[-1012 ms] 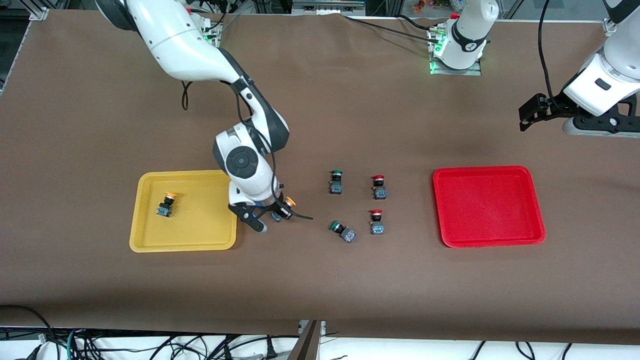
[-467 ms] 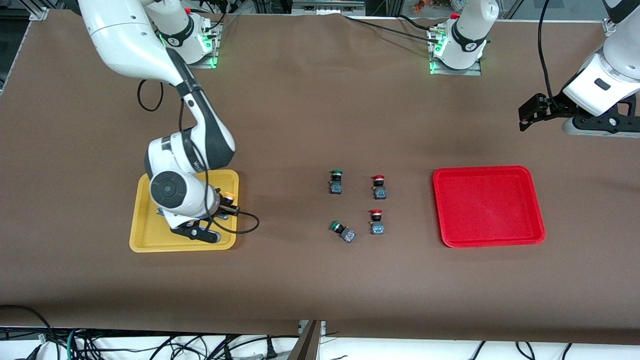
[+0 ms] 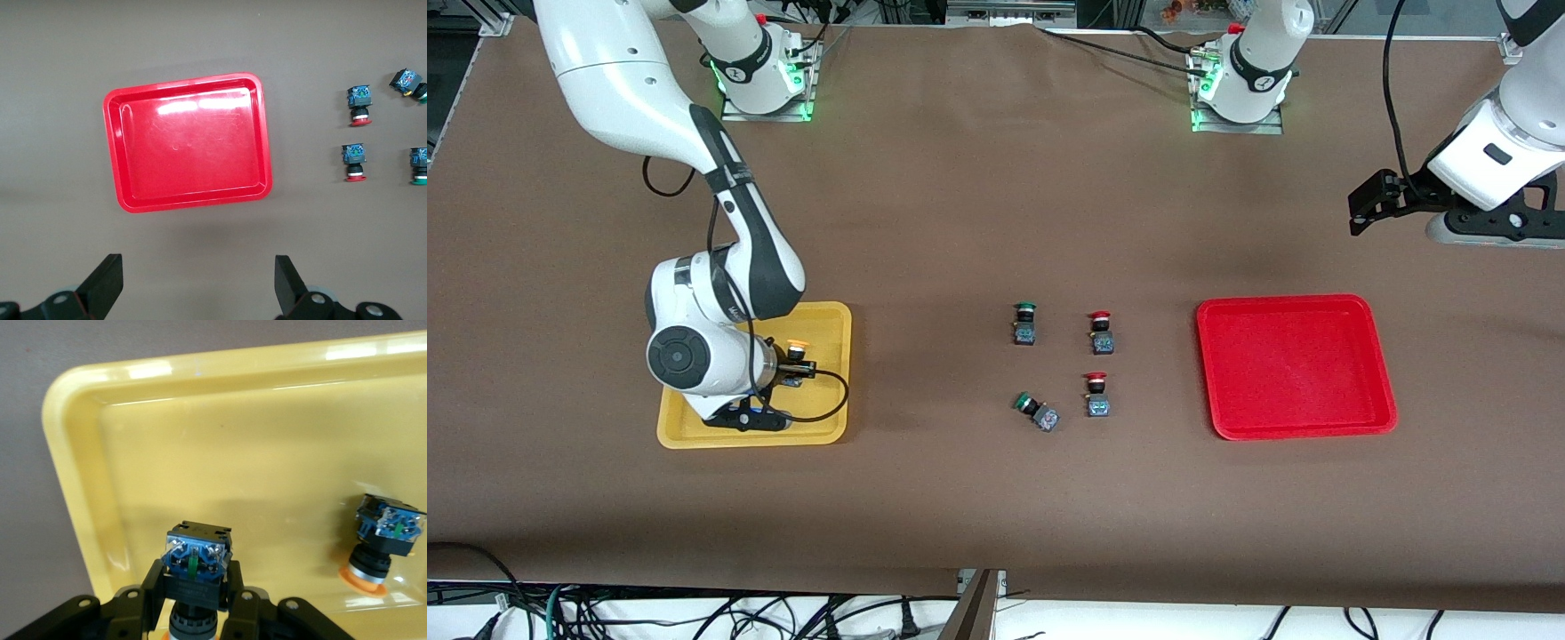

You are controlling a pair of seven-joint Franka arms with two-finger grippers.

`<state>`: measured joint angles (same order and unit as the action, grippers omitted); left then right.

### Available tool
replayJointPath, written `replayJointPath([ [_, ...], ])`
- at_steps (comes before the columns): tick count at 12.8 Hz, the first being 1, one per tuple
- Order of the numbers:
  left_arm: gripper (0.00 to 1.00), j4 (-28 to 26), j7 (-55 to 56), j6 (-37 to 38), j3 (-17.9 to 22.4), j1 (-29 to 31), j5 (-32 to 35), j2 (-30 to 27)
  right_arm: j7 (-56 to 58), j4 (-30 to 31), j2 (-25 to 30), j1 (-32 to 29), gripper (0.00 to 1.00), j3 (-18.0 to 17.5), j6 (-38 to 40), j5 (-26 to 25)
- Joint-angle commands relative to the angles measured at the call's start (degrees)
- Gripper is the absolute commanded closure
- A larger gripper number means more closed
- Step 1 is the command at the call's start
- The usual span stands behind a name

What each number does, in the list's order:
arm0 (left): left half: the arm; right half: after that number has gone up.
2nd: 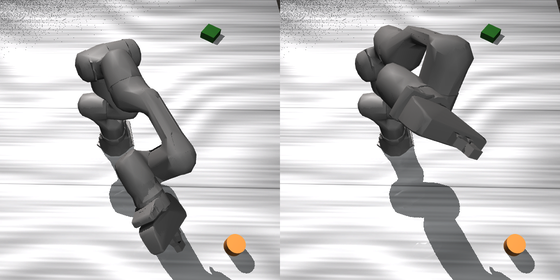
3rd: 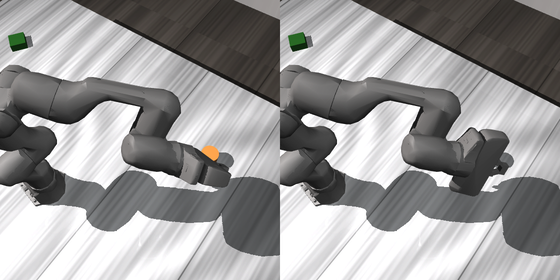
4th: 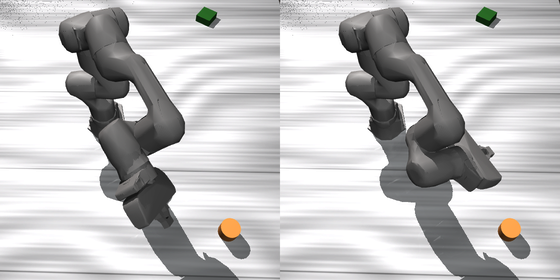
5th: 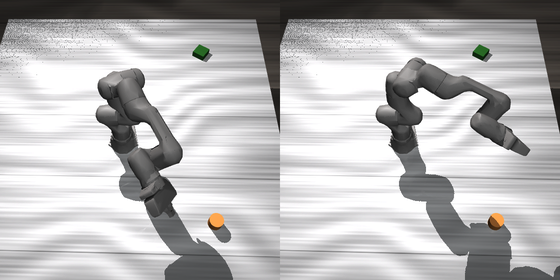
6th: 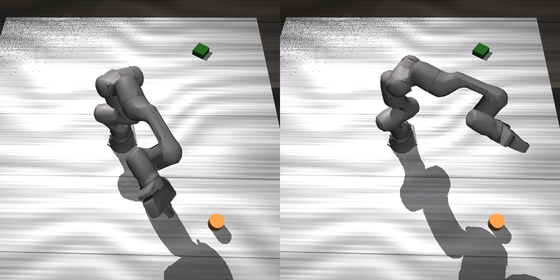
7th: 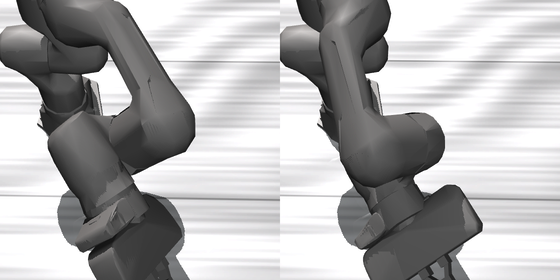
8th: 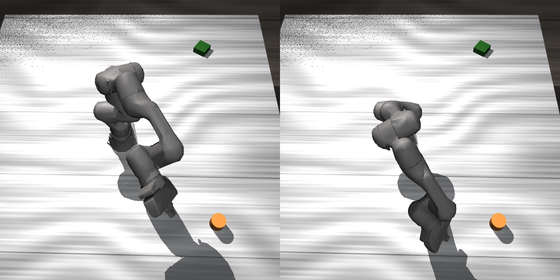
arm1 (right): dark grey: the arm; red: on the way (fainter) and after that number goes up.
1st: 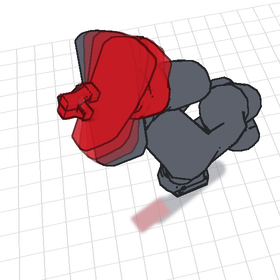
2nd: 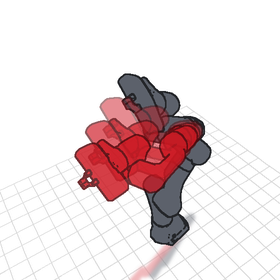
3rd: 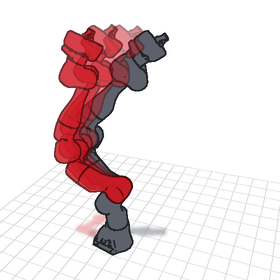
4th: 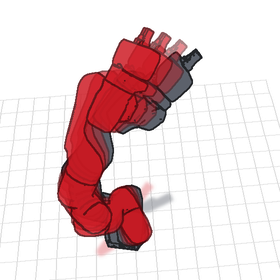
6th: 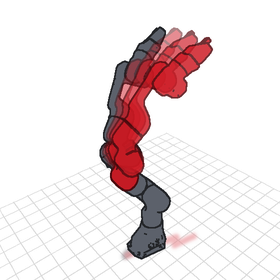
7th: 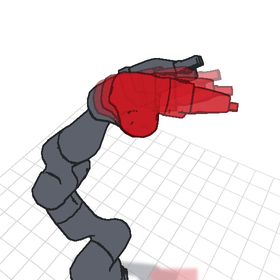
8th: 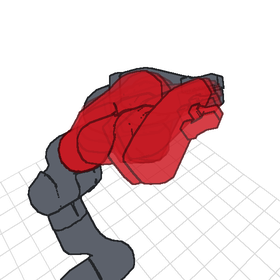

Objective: Place red and yellow buttons in trays
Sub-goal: 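Place the orange button in the yellow tray while the left gripper approaches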

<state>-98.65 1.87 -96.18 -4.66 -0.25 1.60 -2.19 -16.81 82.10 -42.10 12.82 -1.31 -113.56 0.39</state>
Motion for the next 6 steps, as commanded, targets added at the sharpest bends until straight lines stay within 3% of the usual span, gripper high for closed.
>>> replayJointPath([
  [1,0.0,1.09,-1.35,-0.15,-1.57,-0.97,-0.72,2.62,2.73,2.01,1.15,-1.03,1.0,-0.28,-0.61,0.49],
  [2,0.0,1.88,-0.56,-0.15,-2.71,-1.06,-0.46,3.93,4.74,2.01,0.97,-1.47,1.0,-0.28,-0.61,0.49],
  [3,0.0,2.32,-1.25,-0.24,-3.33,-1.06,0.15,5.08,5.29,1.93,0.88,-2.26,0.77,-0.28,-0.44,0.49],
  [4,0.0,2.32,-1.17,-0.15,-3.51,-1.06,0.07,6.74,5.38,1.67,0.88,-2.79,0.01,-0.36,-0.09,0.66],
  [6,0.0,2.15,-1.0,1.16,-3.6,-1.41,-0.63,9.74,5.82,1.31,2.71,-3.32,0.0,-0.54,0.96,0.66],
])
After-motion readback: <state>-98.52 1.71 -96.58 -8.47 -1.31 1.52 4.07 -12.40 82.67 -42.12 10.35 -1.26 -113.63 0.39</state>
